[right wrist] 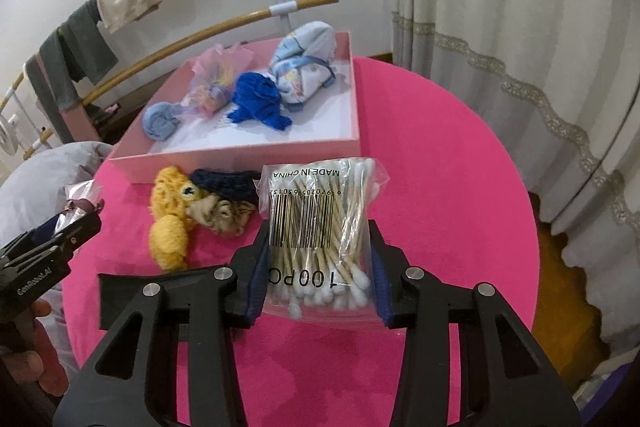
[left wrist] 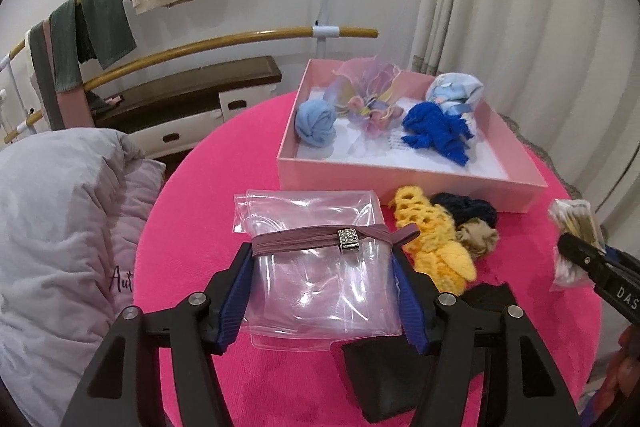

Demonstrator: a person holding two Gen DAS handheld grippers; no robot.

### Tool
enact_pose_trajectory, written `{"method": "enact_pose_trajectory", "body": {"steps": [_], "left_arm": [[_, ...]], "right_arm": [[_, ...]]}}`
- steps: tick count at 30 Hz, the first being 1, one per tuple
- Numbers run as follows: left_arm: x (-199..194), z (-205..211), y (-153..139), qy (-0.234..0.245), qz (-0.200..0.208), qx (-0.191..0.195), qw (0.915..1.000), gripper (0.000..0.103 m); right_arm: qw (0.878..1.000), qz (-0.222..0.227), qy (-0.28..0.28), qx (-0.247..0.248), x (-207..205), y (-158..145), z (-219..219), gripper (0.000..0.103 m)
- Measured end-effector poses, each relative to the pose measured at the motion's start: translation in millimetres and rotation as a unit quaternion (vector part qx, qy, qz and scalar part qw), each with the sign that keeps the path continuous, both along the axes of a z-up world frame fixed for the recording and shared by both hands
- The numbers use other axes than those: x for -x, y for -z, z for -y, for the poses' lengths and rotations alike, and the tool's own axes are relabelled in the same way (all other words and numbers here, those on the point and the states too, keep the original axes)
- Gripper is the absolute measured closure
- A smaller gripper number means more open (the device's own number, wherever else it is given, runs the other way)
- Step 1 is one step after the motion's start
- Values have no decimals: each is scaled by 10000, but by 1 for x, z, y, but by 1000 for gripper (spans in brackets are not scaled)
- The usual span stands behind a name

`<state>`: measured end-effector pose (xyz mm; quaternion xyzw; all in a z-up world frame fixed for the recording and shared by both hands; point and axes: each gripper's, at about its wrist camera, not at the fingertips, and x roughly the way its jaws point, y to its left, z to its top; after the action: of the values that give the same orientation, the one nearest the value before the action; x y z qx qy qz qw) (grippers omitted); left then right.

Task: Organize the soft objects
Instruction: 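Carry the plastic bag and swab bag into the pink box and open both tools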

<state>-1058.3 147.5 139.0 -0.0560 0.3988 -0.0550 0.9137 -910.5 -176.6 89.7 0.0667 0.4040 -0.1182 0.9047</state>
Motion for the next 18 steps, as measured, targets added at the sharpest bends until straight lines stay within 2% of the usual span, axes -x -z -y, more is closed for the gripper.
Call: {"method": "enact_pose_trajectory", "body": {"steps": [18], "left_arm": [[49, 15, -60, 88, 563, -59, 9984, 43]], "right_arm": [[9958, 690, -602, 71, 26, -60, -48, 64]]}}
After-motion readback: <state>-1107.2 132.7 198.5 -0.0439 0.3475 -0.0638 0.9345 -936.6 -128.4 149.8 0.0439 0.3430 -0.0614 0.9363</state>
